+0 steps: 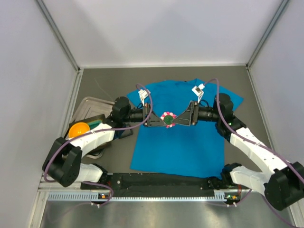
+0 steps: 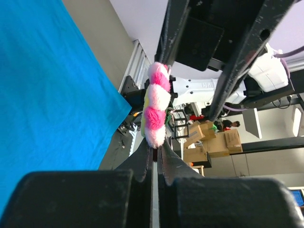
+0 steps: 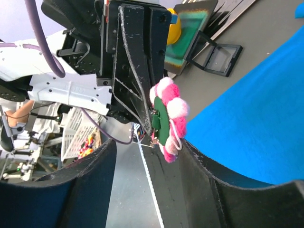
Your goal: Remove the brooch from the garment
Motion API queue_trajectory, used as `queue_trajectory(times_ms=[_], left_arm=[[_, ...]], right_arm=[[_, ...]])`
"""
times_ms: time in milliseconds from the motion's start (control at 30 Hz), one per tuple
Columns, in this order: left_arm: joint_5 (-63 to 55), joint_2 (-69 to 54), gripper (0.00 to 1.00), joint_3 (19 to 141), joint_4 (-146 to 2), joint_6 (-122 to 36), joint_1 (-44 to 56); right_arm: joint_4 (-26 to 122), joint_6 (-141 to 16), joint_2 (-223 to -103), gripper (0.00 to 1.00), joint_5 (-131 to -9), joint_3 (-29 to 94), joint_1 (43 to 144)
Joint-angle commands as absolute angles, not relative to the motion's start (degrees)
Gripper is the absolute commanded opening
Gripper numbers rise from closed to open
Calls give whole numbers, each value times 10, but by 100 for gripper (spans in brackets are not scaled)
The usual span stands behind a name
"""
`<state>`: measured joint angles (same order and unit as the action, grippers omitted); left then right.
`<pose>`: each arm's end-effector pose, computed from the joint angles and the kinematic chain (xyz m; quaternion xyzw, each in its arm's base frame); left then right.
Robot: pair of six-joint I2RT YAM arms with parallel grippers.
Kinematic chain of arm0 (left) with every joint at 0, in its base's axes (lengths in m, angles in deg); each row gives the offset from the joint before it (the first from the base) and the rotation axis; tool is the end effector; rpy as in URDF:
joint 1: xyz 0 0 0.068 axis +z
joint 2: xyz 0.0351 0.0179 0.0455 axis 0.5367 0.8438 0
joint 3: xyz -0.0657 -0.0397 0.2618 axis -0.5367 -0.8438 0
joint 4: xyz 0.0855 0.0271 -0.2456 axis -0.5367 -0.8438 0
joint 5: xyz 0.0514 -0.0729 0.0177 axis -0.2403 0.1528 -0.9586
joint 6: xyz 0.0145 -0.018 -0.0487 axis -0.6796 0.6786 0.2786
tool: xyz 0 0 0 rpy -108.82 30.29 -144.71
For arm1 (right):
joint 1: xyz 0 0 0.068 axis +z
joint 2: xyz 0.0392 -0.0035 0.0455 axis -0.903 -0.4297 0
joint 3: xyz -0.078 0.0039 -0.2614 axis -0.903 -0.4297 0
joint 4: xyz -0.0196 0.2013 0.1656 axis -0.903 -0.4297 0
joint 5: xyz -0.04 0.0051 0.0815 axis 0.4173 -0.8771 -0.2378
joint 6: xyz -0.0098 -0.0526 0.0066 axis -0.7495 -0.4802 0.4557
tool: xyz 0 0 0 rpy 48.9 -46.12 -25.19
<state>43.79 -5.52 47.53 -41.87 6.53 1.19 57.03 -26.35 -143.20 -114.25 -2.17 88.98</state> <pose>0.2287 -0.1733 0.2604 0.1348 0.7128 -0.6692 0.1611 0.2045 0.1238 0.2968 -0.1590 0.7341 0.5985 0.2784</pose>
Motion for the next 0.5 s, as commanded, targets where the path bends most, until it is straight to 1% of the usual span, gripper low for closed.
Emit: queue_trajectory(times_ms=[0,133,233,467], left_arm=[[420,-82,0,506,-476,12,15],[420,-84,0,508,-476,15,14],[423,-85,0,508,-476,16,14],[427,-92,0,507,-478,16,13]], right_arm=[[504,-307,-1407,55,-1089,16,919],[501,-320,-1422,54,-1065,26,933],[501,-331,-1434,51,-1054,39,945],[496,-348,-1454,38,-1035,51,962]])
